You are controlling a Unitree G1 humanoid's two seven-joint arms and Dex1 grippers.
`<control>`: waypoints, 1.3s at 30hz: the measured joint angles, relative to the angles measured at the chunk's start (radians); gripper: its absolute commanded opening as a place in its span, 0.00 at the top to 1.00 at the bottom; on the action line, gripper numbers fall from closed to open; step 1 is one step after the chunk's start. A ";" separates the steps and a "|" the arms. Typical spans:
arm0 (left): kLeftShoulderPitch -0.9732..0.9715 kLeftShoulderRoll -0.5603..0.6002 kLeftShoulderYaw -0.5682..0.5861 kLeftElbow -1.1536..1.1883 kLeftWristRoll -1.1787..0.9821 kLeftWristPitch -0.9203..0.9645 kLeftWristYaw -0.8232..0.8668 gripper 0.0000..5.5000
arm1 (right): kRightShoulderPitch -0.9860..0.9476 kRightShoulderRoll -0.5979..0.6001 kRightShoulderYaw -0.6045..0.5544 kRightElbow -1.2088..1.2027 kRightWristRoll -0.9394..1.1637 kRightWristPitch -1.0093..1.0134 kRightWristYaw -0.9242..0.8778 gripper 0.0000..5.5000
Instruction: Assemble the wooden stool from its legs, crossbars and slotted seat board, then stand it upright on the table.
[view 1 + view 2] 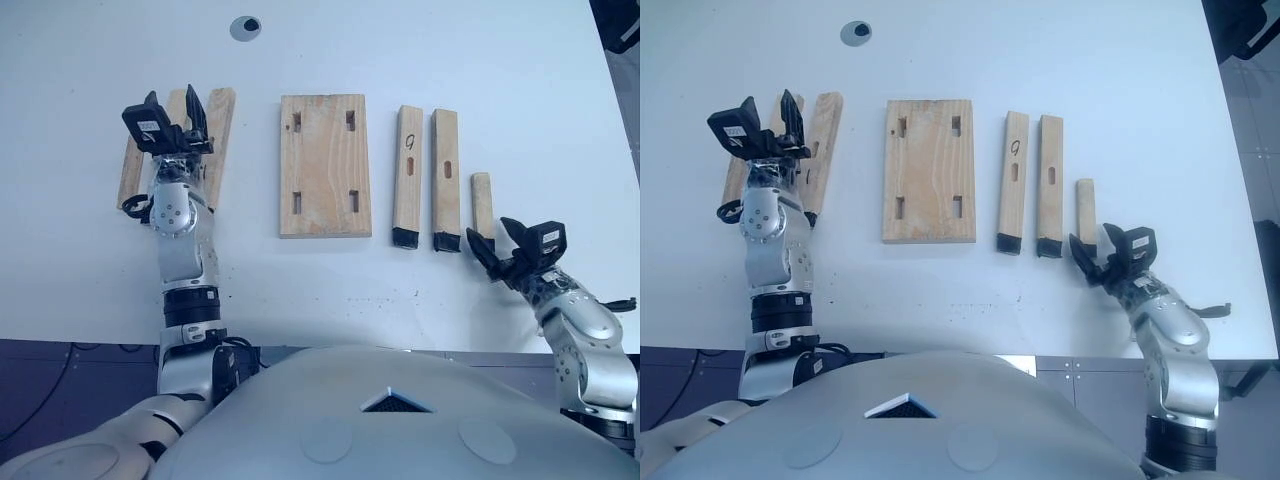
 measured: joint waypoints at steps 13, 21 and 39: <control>0.035 -0.026 0.003 -0.034 -0.001 0.006 0.020 0.48 | -0.332 -0.074 -0.026 0.677 0.010 -0.513 0.124 0.76; 0.014 -0.028 0.019 -0.047 -0.031 0.009 0.016 0.48 | -0.698 -0.129 -0.032 1.251 0.009 -0.740 0.137 0.76; -0.310 0.005 -0.070 -0.268 -0.388 0.398 -0.221 0.48 | -1.147 -0.071 -0.044 1.056 0.060 -0.573 0.255 0.76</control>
